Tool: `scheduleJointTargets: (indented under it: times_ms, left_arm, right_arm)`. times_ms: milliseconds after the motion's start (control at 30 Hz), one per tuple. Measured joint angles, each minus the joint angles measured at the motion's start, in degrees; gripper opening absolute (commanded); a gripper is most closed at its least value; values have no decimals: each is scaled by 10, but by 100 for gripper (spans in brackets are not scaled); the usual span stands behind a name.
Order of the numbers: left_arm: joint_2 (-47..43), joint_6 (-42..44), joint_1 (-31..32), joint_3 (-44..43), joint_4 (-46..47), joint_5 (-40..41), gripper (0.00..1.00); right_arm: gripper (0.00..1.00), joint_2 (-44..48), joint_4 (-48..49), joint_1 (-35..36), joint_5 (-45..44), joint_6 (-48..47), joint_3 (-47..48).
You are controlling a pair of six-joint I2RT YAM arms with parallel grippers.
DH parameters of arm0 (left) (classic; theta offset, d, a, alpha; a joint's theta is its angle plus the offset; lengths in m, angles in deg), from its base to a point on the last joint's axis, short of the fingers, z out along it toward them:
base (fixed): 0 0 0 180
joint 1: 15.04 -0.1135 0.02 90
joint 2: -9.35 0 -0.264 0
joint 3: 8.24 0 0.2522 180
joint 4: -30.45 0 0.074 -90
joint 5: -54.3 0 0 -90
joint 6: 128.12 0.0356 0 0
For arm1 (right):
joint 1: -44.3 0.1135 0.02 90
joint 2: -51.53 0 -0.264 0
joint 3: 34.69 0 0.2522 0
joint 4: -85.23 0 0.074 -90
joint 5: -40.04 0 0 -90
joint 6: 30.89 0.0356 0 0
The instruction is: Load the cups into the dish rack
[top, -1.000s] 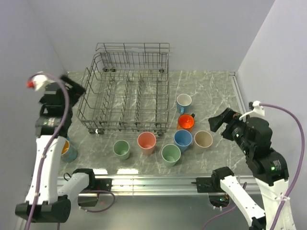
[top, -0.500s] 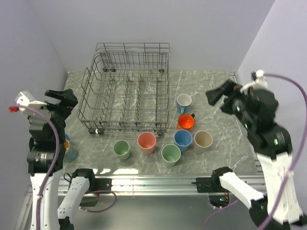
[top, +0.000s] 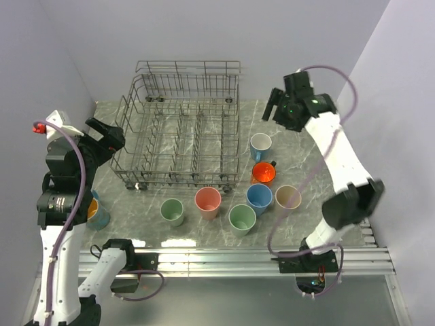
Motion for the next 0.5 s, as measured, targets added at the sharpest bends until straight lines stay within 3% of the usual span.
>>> scheduleJointTargets:
  times_ms: [200, 500]
  left_arm:
    - [0, -1, 3, -5, -23, -67, 99]
    - [-17, -1, 5, -4, -78, -106, 98]
  right_arm:
    - [76, -111, -11, -15, 12, -2, 0]
    - [63, -151, 14, -25, 23, -4, -24]
